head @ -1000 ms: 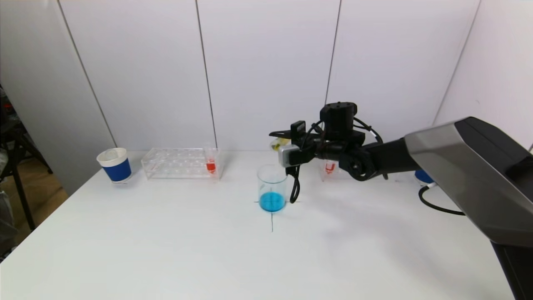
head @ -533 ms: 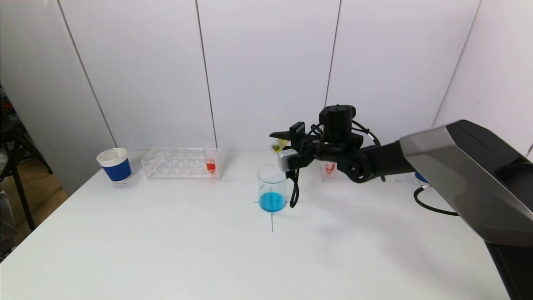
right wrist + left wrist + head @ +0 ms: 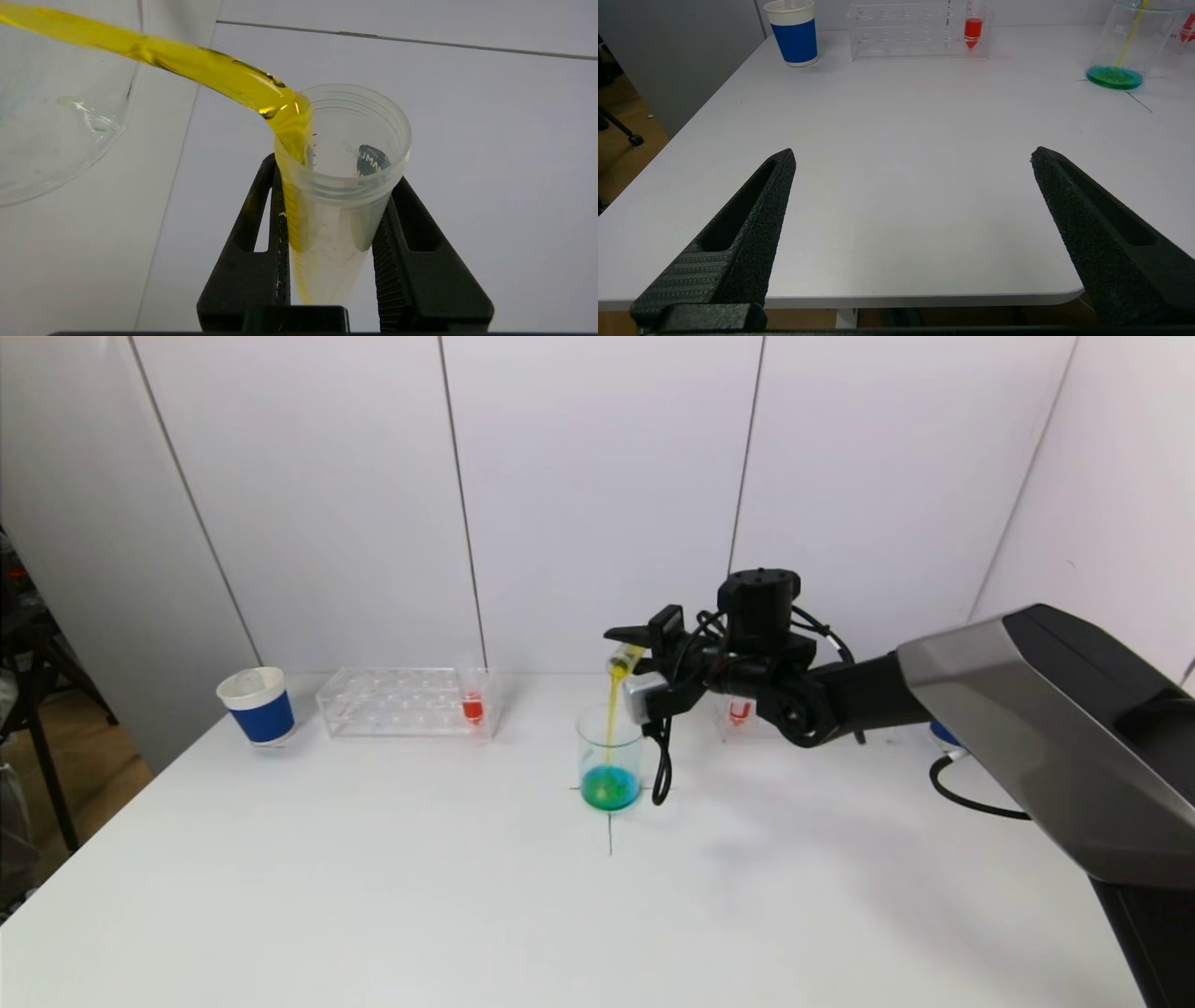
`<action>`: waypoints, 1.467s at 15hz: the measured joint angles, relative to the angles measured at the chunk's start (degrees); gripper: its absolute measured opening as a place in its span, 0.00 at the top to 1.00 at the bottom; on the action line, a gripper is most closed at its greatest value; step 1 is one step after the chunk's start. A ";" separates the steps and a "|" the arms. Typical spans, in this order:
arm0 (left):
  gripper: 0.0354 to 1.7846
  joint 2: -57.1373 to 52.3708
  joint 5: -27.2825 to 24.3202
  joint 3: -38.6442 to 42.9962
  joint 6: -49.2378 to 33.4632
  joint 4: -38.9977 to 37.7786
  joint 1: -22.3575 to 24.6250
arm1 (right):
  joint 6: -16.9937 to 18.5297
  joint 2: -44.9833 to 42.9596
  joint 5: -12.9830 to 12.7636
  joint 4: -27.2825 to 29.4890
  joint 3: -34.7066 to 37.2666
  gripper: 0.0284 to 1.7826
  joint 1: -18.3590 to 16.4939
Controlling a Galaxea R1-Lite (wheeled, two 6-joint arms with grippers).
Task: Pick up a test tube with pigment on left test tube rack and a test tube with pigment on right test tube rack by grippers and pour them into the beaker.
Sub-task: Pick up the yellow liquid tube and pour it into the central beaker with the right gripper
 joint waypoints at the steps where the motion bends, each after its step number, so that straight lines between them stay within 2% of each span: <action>1: 0.01 0.00 0.00 0.00 0.00 0.00 0.00 | -0.20 -0.11 0.02 -0.04 0.16 0.70 0.05; 15: 0.01 0.00 0.00 0.00 0.00 0.00 0.00 | -7.45 -1.79 0.11 -1.11 1.29 0.70 0.05; 22: 0.01 0.00 0.00 0.00 0.00 0.00 0.00 | -12.87 -2.95 0.11 -1.33 1.62 0.70 0.10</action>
